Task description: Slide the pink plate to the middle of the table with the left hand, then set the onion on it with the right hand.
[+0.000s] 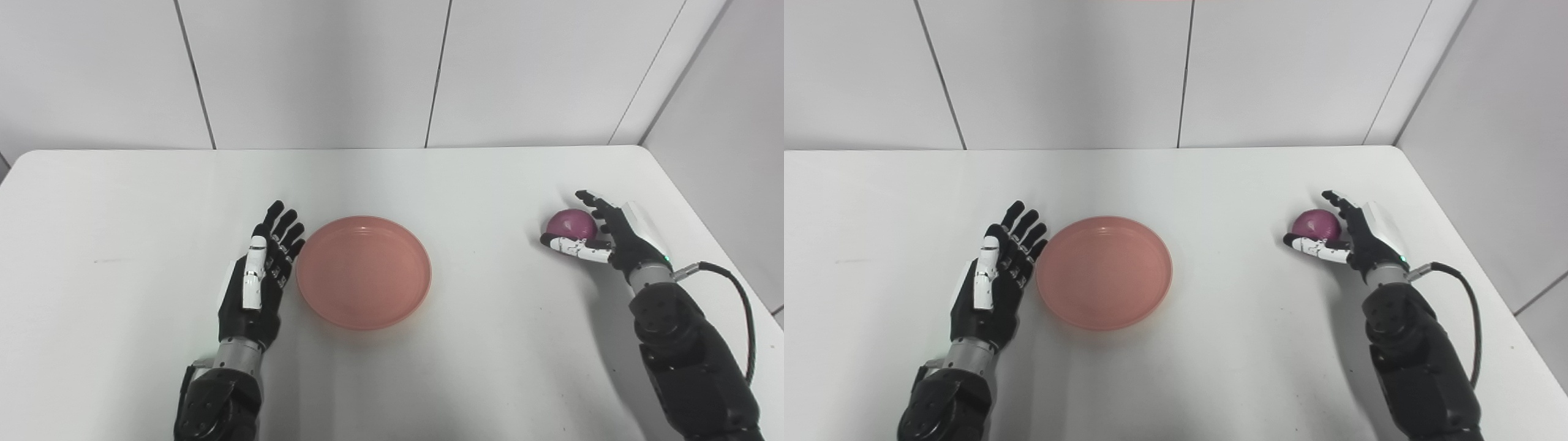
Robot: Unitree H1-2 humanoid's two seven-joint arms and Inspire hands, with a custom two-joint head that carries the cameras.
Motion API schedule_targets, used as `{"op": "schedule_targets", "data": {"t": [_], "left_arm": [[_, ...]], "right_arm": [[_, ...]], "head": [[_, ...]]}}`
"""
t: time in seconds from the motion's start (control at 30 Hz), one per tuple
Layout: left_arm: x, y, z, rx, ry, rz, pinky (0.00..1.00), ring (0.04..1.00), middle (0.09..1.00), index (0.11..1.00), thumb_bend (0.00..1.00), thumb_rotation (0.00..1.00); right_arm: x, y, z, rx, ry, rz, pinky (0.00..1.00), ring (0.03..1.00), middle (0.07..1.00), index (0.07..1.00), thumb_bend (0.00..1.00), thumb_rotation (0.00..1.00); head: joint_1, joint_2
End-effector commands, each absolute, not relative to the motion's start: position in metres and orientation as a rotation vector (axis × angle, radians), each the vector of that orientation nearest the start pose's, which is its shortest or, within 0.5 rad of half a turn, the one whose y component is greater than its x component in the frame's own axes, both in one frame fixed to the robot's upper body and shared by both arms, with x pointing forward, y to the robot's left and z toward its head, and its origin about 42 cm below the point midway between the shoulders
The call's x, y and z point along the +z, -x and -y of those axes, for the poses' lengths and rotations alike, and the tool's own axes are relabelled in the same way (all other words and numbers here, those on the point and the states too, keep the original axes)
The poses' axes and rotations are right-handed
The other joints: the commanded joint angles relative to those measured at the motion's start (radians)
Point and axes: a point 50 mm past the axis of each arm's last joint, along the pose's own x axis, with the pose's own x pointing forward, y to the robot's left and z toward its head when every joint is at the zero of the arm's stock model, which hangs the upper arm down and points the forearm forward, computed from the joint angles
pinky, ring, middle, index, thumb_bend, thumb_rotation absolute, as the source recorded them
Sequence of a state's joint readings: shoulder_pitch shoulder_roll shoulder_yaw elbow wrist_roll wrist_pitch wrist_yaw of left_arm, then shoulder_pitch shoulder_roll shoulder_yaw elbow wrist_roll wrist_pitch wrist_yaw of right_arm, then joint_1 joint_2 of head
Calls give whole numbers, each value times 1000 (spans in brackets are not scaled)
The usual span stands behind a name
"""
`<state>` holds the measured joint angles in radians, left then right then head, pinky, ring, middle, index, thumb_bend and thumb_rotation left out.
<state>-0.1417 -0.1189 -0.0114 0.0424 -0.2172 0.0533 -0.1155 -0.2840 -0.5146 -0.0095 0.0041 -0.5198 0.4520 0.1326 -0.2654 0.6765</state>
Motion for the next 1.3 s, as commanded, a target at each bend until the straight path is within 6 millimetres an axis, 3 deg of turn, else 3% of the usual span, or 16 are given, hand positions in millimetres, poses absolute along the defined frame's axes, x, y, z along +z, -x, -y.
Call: {"op": "schedule_targets", "data": {"t": [0.0,0.47,0.6,0.83,1.07,1.27], "left_arm": [[118,-322,-150,-174,336,10,934,936,946,928,453,1000],[119,-323,-150,-174,329,11,932,932,940,920,456,1000],[120,-323,-150,-173,329,8,931,932,940,921,455,1000],[121,-323,-151,-171,334,7,932,932,941,922,452,1000],[121,-322,-150,-179,334,8,936,935,944,926,452,1000],[121,-322,-150,-176,341,4,939,938,945,925,448,1000]], "right_arm": [[230,-374,384,-225,976,-139,788,871,898,895,1000,452],[229,-375,389,-233,977,-143,624,753,825,868,1000,401],[229,-374,389,-230,968,-158,722,792,823,848,1000,353],[228,-372,389,-207,964,-174,754,809,834,840,1000,316],[228,-372,388,-160,992,-210,658,764,811,850,1000,323],[229,-373,387,-131,1008,-250,674,781,827,854,1000,305]], "head": [[2,-1],[5,0],[7,0],[6,1],[6,3],[5,3]]}}
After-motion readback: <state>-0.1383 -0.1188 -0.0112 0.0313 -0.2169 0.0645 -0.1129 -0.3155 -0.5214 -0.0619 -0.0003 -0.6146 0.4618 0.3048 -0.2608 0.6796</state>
